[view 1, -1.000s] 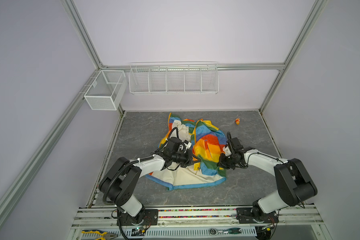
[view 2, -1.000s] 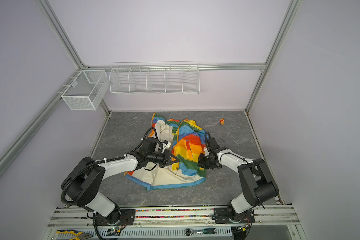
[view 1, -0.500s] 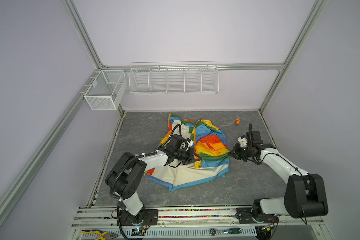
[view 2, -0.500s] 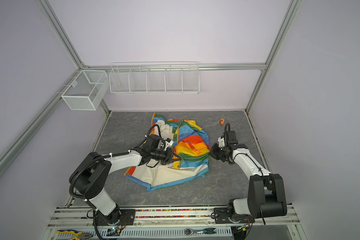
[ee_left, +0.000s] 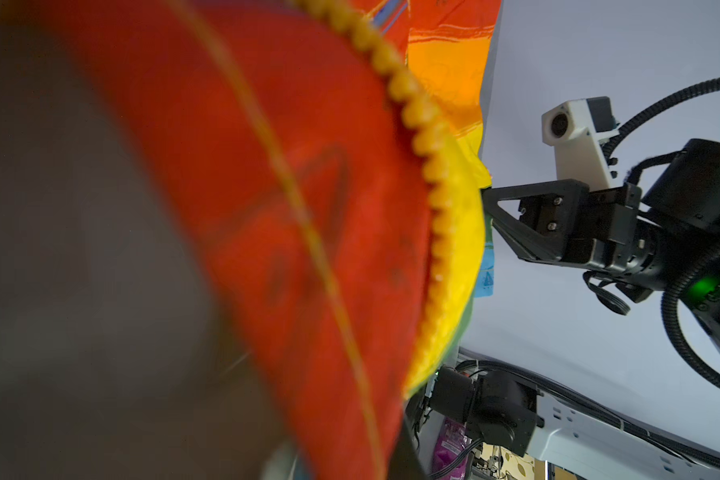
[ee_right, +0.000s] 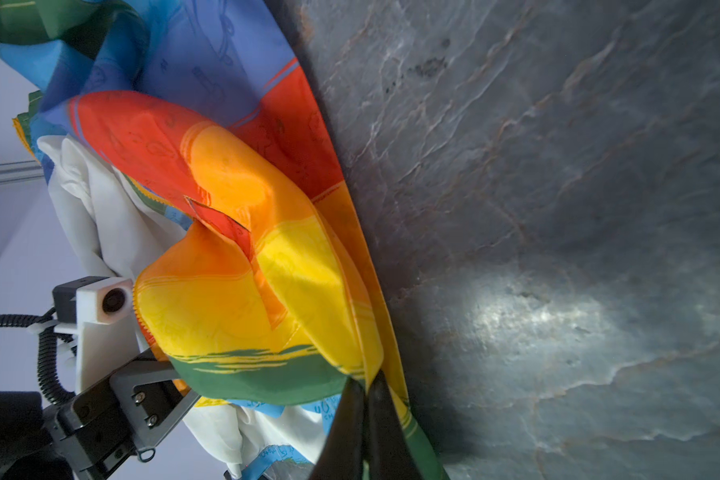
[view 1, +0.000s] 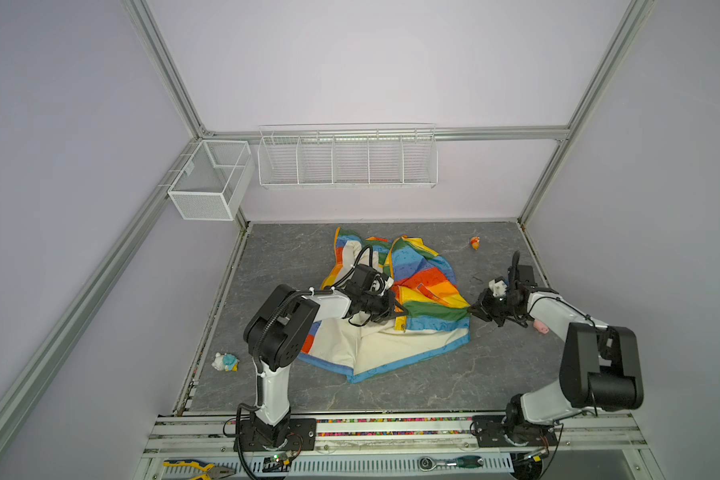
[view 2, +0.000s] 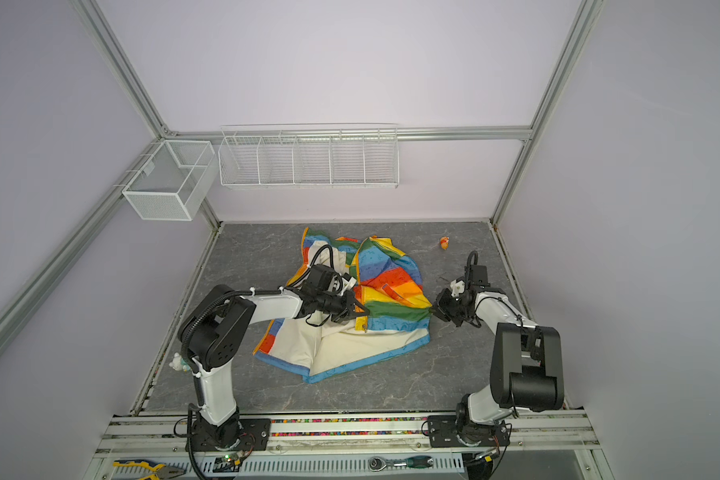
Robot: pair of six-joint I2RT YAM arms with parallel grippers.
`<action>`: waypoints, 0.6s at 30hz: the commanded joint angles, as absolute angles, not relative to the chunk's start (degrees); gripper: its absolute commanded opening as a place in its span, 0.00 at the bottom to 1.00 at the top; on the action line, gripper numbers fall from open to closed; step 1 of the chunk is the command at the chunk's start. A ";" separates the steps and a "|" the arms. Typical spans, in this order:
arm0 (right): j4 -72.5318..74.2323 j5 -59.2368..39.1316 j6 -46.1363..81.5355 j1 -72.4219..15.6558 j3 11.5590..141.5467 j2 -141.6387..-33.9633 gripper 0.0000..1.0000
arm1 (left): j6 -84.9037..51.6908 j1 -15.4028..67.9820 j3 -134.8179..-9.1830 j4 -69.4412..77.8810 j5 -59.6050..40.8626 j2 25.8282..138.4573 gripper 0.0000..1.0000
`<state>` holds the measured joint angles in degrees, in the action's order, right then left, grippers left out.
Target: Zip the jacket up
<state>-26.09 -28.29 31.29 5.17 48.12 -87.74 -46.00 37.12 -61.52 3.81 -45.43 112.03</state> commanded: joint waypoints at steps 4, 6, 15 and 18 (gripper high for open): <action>-25.54 -26.99 29.57 5.70 49.97 -90.52 0.07 | -37.43 36.83 -65.64 -7.95 -38.05 112.32 0.29; -25.77 -26.81 29.53 5.71 50.01 -90.37 0.09 | -36.19 36.83 -65.45 -11.11 -36.21 110.73 0.37; -28.63 -23.76 28.92 5.58 50.01 -84.10 0.50 | -30.96 36.83 -62.92 -28.04 -25.58 98.27 0.49; -29.54 -22.94 28.83 5.28 50.01 -81.33 0.61 | -30.50 36.83 -61.75 -32.09 -23.18 92.81 0.51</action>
<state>-27.64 -24.62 29.56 5.43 49.12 -84.31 -33.30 37.10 -62.96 -24.58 -27.88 96.44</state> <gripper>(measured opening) 0.586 0.504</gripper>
